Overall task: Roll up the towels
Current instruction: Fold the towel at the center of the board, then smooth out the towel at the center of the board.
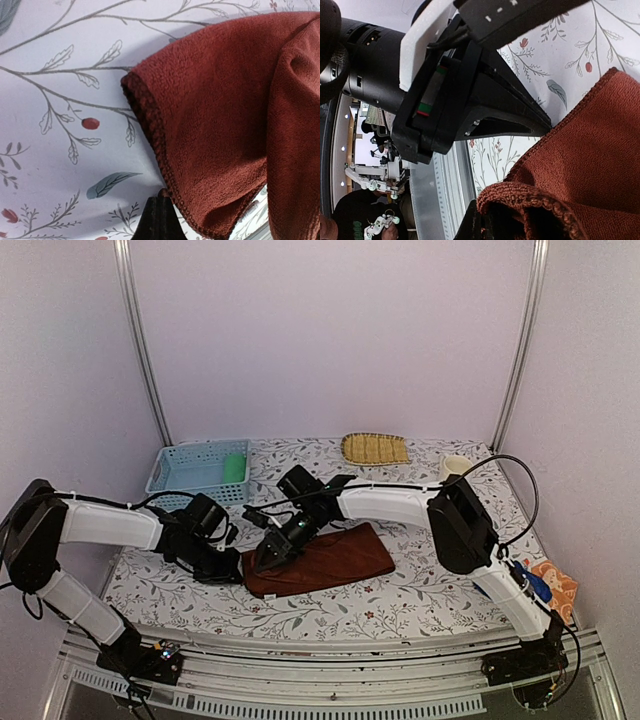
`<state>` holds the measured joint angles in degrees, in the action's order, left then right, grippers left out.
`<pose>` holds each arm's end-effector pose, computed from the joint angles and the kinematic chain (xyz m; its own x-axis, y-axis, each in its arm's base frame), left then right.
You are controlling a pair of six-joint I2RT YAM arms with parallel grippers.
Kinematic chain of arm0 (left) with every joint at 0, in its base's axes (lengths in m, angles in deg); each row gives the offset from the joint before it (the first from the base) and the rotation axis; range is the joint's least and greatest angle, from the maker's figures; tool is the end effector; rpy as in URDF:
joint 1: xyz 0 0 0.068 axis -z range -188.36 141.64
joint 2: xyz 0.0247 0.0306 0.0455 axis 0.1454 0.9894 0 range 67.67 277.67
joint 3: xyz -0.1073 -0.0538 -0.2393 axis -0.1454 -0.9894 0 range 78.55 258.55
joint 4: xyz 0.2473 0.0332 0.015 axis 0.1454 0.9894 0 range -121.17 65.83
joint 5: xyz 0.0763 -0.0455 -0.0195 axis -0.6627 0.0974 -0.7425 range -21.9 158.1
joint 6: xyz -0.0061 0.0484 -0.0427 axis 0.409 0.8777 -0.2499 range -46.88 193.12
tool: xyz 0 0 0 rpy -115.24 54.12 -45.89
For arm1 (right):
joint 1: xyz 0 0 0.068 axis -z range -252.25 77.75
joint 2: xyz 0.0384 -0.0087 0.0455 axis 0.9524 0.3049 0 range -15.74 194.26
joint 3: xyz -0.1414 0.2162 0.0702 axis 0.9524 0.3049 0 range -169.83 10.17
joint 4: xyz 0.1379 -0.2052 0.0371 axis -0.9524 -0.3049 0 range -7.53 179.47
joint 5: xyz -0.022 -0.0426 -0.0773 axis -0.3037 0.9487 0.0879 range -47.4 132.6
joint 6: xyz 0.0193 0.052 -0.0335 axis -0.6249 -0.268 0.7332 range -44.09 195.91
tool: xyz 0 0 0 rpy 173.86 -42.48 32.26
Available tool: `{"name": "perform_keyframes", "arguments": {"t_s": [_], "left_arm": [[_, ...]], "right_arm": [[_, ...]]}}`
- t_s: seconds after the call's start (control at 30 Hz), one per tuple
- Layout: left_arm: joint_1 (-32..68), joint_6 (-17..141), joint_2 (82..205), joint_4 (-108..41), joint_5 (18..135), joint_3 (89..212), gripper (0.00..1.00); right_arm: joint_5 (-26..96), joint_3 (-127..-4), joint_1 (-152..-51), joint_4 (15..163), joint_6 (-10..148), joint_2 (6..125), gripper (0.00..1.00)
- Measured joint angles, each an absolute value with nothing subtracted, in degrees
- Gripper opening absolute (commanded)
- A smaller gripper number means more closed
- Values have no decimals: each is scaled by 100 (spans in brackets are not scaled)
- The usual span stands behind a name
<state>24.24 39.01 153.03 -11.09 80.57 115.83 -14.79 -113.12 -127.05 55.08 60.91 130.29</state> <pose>0.2006 -0.1414 0.1237 -0.9804 -0.0230 -0.1955 0.0530 0.9257 -0.3746 0.2692 0.4555 0.1383 -0.6499 -0.6792 -0.3411 -0.5545 0.1169 0.8239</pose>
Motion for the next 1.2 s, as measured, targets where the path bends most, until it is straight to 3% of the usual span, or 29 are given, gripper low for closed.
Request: {"name": "perform_keyframes", "arguments": {"t_s": [0.1,0.23,0.57,0.83,1.03,1.2], "left_arm": [[2424,3901,15298,-1122,8057,11574,0],[2422,3903,15279,-1114,8024,11565,0],[2411,3849,14501,-248,7305,11733,0],[2409,4188,14059,-491,7316,12396,2],[2409,4618,15119,-991,8127,12964,2],[2417,4920,16173,-1212,8749,13307,1]], "right_arm": [[-1470,-11469,-12708,5571,6058,13130,30],[-1492,-11548,-12710,5623,6159,13172,38],[-1538,-11036,-12631,5232,6989,12570,41],[-971,-10291,-11991,5020,7835,11274,25],[-290,-9565,-11171,4926,8327,11189,15],[86,-8947,-10806,4885,8847,11189,12]]}}
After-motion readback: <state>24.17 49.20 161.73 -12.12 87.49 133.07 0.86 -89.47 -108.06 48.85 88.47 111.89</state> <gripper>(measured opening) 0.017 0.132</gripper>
